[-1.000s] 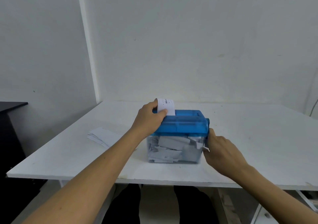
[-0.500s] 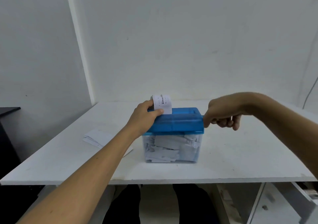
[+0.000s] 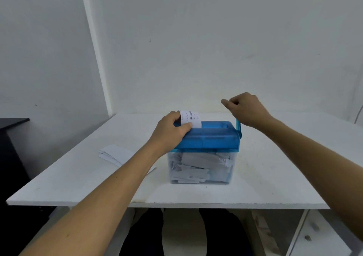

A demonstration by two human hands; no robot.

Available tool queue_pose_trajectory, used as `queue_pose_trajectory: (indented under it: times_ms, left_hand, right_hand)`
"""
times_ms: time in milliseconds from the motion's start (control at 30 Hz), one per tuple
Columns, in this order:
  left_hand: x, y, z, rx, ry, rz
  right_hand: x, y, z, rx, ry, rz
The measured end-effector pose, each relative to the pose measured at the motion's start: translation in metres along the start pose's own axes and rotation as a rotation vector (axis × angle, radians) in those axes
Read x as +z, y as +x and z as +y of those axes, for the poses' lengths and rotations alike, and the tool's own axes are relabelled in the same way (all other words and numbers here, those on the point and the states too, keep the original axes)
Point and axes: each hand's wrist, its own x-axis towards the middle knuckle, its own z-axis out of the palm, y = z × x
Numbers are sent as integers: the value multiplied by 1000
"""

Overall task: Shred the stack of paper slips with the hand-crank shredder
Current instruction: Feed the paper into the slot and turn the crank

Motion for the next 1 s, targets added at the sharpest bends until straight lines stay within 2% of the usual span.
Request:
queue_pose_trajectory:
  times_ms: [133,200,267,400,500,700,867,1000]
  left_hand:
    - [-2,-9,9,-2,2,-34]
    - [-3,-12,14,-1,33,-60]
    - [-4,-15,18,8,79,-74]
    - [-4,-13,18,-7,126,-79]
    - [-5,-10,14,-36,184,-79]
    - [-6,-9,16,-70,198,-98]
    - [-10,-6,20,-77,199,-164]
    - [-11,-5,17,-35,146,-188]
  right_hand:
    - [32,6,24,290,165,-331]
    - [45,-8,41,382,300,-423]
    - [57,-28,53,425,395,-354]
    - [70,-70,51,473,521,-44]
    - [56,-103,42,426,489,-30]
    - [-4,-139,33,142,317,-234]
    - [-37,-130,14,-91,166,-99]
    - [-31,-87,8,-120,289,50]
